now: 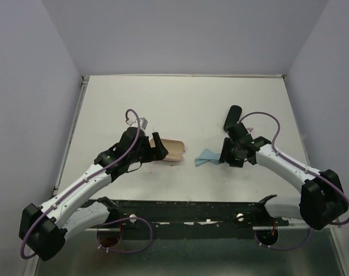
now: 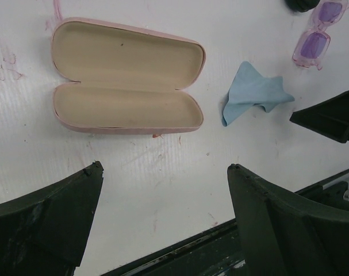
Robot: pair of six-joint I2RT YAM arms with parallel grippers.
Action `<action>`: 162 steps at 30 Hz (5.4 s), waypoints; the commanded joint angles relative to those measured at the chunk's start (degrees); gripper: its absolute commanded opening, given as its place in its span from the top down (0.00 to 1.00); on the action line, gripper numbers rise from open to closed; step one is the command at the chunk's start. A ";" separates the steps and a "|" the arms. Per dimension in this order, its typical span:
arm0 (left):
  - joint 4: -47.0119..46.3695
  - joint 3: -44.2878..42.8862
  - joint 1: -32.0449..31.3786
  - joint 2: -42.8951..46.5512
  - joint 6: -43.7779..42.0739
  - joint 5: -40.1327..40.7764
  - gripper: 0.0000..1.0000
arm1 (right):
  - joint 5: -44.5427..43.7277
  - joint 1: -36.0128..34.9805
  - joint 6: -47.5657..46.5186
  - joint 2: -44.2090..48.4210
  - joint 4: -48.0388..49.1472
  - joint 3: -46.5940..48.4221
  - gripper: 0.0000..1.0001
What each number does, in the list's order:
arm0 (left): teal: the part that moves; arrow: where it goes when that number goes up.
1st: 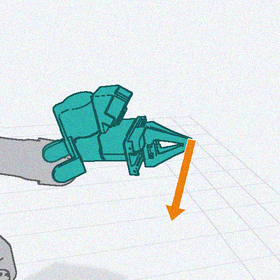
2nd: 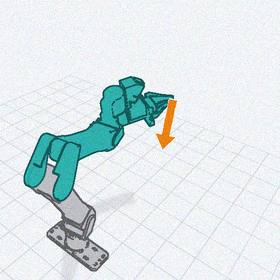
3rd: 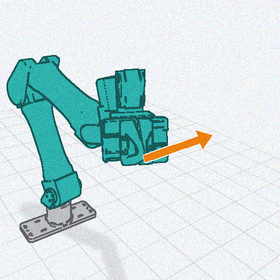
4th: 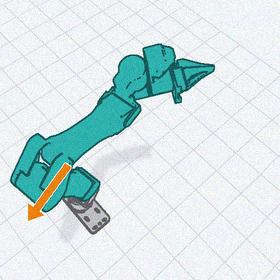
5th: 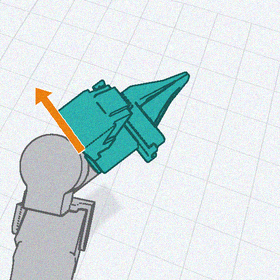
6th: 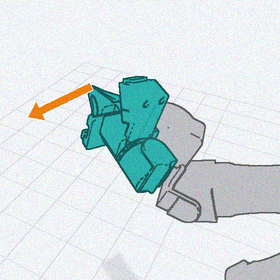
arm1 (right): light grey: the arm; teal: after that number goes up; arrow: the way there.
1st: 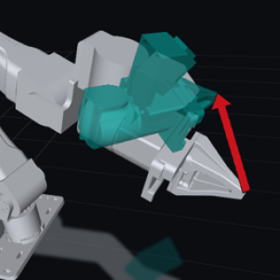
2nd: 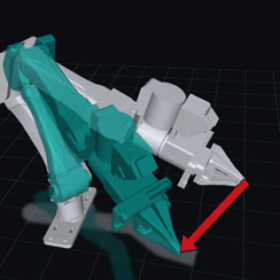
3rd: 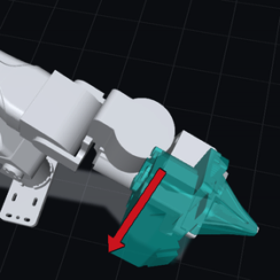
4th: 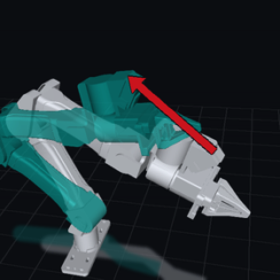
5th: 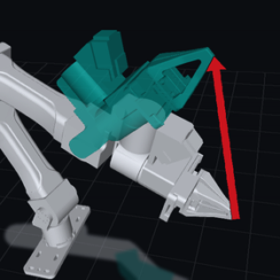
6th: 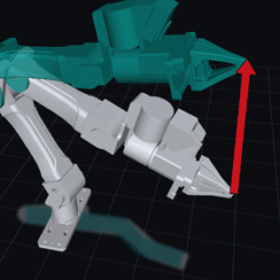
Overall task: Organize the sunglasses
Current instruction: Pick up the glasses cleaning cloth from the center of the board, then set down the glasses cleaning cloth at the center of the board, then pick up the corner of the glasses cleaning cloth from the center of the board.
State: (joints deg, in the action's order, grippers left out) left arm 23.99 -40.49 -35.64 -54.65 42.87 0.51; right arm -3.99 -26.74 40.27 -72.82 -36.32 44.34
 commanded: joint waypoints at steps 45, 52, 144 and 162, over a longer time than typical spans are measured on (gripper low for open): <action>1.32 2.35 -0.75 6.22 0.99 4.14 0.01 | -2.96 -11.49 6.23 -7.69 -8.32 13.76 0.92; 1.85 0.85 -0.75 4.65 0.28 3.88 0.01 | 7.64 -11.31 2.37 -13.31 -10.19 17.70 0.91; 3.35 -23.41 -22.63 -48.18 28.76 6.17 1.00 | 3.64 -3.40 0.25 -4.52 14.52 -12.43 0.70; 2.55 -22.70 -22.72 -48.35 29.11 5.81 1.00 | -0.23 -5.78 0.16 -3.38 7.92 -11.38 0.68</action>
State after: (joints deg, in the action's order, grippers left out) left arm 26.63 -64.25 -57.89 -103.83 72.03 6.20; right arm -1.13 -32.12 40.69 -75.22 -22.37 34.33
